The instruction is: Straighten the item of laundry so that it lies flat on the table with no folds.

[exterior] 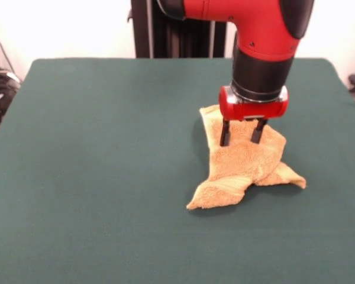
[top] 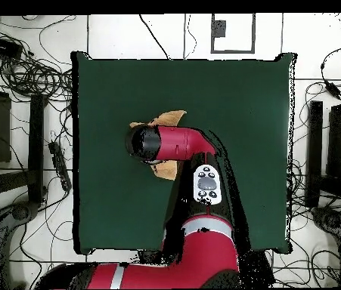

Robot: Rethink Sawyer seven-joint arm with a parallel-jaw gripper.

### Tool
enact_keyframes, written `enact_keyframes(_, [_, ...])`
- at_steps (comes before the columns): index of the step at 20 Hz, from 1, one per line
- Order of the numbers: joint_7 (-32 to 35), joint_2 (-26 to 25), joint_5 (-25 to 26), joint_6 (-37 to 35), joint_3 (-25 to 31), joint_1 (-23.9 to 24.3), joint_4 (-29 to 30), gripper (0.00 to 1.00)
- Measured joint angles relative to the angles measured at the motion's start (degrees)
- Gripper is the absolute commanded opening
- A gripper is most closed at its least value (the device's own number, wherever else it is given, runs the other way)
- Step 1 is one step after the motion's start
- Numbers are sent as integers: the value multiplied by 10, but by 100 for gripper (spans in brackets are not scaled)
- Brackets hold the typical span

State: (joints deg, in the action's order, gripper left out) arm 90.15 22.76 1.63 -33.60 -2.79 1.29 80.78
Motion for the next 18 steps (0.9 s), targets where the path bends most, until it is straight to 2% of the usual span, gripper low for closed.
enact_keyframes(6, [0,-12,-1,-2,-6,-5,-19,100])
enact_keyframes(7, [0,-14,-2,-2,-6,-5,-22,0])
enact_keyframes(18, [0,-17,-2,-11,-10,-6,-32,0])
